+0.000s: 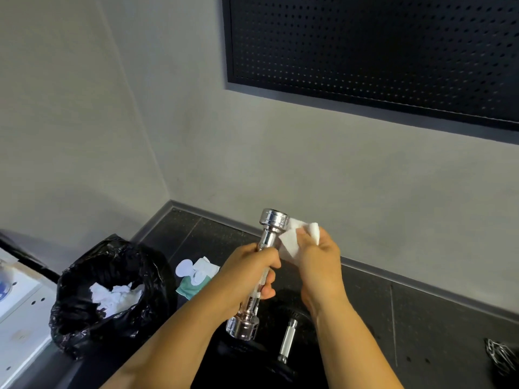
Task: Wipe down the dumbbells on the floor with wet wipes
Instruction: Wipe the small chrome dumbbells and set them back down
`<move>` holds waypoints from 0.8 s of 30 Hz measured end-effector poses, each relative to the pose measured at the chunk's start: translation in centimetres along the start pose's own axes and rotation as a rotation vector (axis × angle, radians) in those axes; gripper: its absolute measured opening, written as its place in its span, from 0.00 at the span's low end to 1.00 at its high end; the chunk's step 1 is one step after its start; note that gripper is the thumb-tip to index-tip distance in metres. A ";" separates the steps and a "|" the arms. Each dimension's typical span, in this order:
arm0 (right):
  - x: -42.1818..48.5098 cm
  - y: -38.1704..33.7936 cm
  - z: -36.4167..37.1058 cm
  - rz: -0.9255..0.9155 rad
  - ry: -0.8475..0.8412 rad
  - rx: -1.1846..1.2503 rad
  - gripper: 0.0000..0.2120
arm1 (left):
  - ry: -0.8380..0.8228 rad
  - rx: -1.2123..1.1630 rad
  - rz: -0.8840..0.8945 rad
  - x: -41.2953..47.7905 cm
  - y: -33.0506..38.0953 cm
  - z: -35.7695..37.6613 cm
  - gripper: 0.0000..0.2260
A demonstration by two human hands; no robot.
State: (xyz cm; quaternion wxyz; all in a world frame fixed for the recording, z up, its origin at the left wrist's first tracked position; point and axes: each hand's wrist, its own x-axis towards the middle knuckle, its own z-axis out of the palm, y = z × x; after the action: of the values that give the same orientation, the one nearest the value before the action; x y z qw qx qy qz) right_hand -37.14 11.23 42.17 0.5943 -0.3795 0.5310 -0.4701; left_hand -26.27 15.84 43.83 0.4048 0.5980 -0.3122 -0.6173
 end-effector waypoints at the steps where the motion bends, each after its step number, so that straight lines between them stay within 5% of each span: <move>1: 0.0 0.5 0.0 -0.019 0.008 -0.063 0.09 | 0.016 -0.052 -0.040 0.2 -0.1 -0.3 0.01; 5: 0.0 2.5 0.4 0.004 -0.011 -0.226 0.10 | 0.088 -0.189 -0.164 1.6 -0.9 -1.7 0.07; 12: 0.4 5.6 3.3 0.014 -0.141 -0.300 0.08 | 0.096 0.011 -0.111 4.1 -2.6 -4.6 0.08; 24: 4.9 9.4 6.4 0.071 -0.064 -0.358 0.12 | 0.091 0.140 -0.078 9.3 -4.4 -7.4 0.09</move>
State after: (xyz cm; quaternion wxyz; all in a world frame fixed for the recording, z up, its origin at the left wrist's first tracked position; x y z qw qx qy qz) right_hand -29.39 8.78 32.85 0.5500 -0.4748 0.6001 -0.3346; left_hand -19.10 10.61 34.80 0.3512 0.6641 -0.3124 -0.5815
